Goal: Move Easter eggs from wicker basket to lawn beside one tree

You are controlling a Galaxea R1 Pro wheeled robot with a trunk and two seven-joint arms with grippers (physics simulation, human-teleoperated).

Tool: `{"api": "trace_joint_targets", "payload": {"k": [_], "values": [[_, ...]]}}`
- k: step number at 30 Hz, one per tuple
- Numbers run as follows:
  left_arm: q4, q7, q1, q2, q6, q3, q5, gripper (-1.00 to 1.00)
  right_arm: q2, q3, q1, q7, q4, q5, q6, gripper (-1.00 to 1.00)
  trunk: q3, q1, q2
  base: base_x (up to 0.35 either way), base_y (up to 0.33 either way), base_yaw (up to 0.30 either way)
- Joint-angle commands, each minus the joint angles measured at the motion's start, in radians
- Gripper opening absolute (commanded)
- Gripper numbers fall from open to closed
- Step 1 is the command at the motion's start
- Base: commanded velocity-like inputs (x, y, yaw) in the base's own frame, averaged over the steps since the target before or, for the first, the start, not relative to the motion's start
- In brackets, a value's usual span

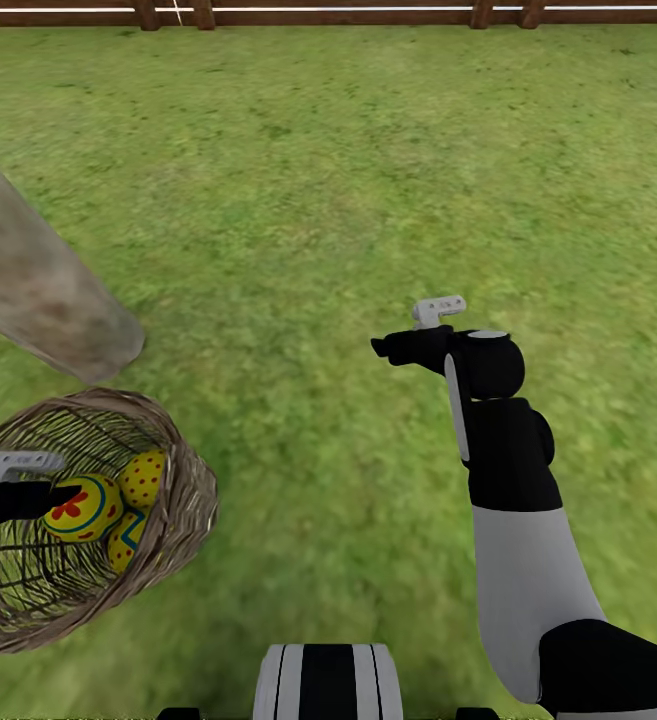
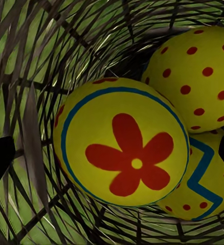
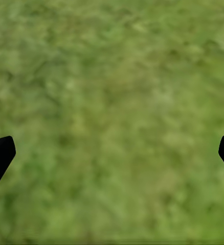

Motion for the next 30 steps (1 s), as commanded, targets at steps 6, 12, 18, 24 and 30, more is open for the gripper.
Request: {"api": "trace_joint_targets", "payload": {"k": [6,12,18,24,30], "values": [[0.0,-0.004,0.0,0.0,0.005,0.001,0.0,1.0,0.0,0.001,-0.001,0.009,-0.001,0.01,0.004,1.0,-0.012,0.001,-0.001,0.0,0.0,0.0],[0.0,-0.005,0.0,-0.001,0.005,0.001,0.0,1.0,0.0,0.001,-0.001,0.009,-0.001,0.011,0.004,1.0,-0.024,0.002,-0.002,0.0,0.0,0.0],[0.0,-0.005,0.0,-0.002,0.005,0.001,0.0,1.0,0.0,0.002,-0.001,0.009,-0.001,0.01,0.004,1.0,-0.028,0.003,-0.002,0.0,0.0,0.0],[0.0,-0.005,0.0,-0.002,0.005,0.001,0.0,1.0,0.0,0.004,-0.001,0.009,-0.001,0.01,0.004,1.0,-0.039,0.004,-0.003,0.0,0.0,0.0],[0.0,-0.005,0.0,-0.003,0.005,0.001,0.0,1.0,0.0,0.005,-0.001,0.008,-0.013,-0.022,0.004,1.0,-0.039,0.004,-0.003,0.0,0.0,0.0]]}}
